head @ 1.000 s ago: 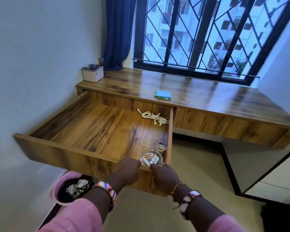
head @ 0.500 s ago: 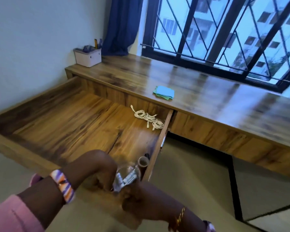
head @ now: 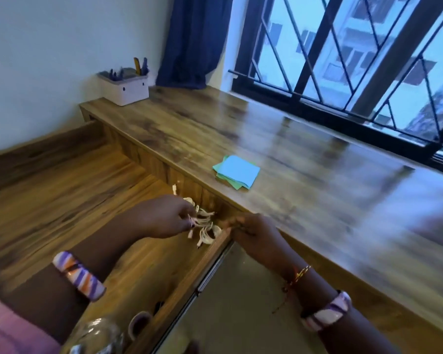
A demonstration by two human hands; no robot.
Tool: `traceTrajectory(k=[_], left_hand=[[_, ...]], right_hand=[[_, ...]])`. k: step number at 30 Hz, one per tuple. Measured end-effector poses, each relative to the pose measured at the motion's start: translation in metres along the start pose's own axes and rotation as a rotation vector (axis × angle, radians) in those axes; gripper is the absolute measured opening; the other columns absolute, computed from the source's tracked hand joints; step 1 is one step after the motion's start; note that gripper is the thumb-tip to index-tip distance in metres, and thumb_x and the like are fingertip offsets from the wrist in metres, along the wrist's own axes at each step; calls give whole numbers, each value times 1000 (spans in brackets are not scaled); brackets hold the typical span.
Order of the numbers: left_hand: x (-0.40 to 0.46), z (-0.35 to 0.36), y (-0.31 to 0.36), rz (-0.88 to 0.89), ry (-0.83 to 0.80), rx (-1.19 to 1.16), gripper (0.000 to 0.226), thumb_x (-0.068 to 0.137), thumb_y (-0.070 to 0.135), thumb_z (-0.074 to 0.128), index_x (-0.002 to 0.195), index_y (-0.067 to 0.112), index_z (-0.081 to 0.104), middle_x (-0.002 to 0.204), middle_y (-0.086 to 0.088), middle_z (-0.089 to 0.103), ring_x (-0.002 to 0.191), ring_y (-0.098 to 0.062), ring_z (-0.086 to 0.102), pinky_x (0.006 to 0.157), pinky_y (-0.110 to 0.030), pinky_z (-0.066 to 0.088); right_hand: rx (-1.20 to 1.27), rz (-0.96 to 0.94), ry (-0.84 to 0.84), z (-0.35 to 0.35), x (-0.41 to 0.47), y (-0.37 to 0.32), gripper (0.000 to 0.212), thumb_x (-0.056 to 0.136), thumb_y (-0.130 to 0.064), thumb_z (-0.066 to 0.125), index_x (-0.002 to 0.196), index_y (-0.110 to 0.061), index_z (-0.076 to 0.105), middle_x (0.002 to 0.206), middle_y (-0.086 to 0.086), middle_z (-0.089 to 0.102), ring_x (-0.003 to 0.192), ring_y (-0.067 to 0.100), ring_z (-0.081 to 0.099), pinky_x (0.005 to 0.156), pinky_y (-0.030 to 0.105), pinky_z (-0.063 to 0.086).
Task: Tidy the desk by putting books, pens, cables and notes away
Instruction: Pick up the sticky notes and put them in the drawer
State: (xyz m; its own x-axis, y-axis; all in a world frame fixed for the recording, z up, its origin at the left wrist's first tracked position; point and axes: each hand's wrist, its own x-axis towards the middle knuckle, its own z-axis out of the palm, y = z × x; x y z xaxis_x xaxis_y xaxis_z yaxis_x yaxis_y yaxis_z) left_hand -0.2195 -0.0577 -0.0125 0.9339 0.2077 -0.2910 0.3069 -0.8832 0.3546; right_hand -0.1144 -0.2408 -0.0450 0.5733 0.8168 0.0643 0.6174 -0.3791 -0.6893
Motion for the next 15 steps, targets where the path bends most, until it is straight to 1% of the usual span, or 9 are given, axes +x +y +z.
traceTrajectory(k=[2,4,6,7,8,10,12,13,15], left_hand=[[33,-6,-2,-30,177,-80,29,91,30,55,117,18,61,115,1,64,98,-13,59,81,-28,47],[75,-9,-4,-77,326,-191,31,89,30,57,116,14,61,113,-4,65,93,-17,60,74,-26,44],[122,-10,-3,-133,414,-239,40,87,32,60,121,11,56,118,-11,61,104,-25,58,81,-28,43],[141,-10,-1,-151,419,-234,45,86,35,60,122,9,55,120,-13,60,111,-28,55,85,-30,42],[161,-10,1,-171,411,-239,48,85,39,61,121,9,54,120,-13,59,114,-30,54,85,-31,40],[192,-14,9,-219,330,-224,51,80,45,64,116,10,55,116,-11,60,112,-29,54,81,-31,38],[212,-20,15,-260,231,-127,57,74,45,70,117,13,51,120,-8,58,113,-28,55,84,-31,41],[222,-24,16,-276,184,-96,59,72,43,72,118,14,49,122,-7,57,114,-27,54,85,-31,42],[238,-29,13,-268,107,-105,59,69,38,76,117,15,51,123,-6,57,114,-26,55,85,-31,43]], right_hand=[[31,72,116,-13,24,24,26,82,-5,59,102,-18,70,96,-6,68,85,2,63,76,19,48],[-9,125,176,-25,48,52,35,81,-6,62,114,-17,62,107,-3,61,99,14,60,82,23,46],[-64,180,151,-43,72,77,49,80,-9,66,126,-14,52,119,1,54,108,18,55,89,27,46],[-85,213,135,-51,84,86,56,78,-12,69,130,-13,48,126,3,52,111,19,53,93,30,46],[-110,236,118,-60,99,97,61,77,-15,72,131,-11,46,129,5,52,113,20,52,95,32,45],[-164,237,73,-67,127,111,63,74,-23,76,129,-8,49,125,6,55,113,21,53,92,27,43],[-154,209,51,-66,152,117,62,68,-28,81,123,-12,55,111,0,56,105,18,55,82,15,38],[-119,222,60,-64,163,119,62,65,-29,83,119,-14,57,101,-6,54,98,14,55,77,12,38],[-64,260,79,-63,178,125,60,60,-28,86,114,-19,60,86,-15,48,81,6,51,74,17,43]])
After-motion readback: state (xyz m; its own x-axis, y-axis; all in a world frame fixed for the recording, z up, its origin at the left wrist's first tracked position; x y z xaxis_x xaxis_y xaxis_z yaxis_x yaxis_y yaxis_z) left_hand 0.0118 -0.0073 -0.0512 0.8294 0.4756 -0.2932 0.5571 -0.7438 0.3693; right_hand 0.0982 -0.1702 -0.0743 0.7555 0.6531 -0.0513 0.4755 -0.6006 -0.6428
